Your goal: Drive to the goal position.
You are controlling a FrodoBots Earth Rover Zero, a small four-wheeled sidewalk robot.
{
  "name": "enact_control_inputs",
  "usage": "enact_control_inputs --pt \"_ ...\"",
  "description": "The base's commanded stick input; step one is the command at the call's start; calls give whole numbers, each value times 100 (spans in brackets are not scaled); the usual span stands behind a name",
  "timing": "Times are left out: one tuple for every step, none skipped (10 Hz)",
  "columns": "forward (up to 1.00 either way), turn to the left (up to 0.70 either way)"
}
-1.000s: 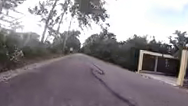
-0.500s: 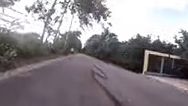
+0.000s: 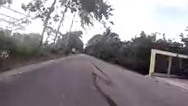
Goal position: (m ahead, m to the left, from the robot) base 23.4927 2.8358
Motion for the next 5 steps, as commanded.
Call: enact_control_inputs --pt "100 0" --pt "100 0" --pt "100 0" --pt "100 0" --pt "100 0"
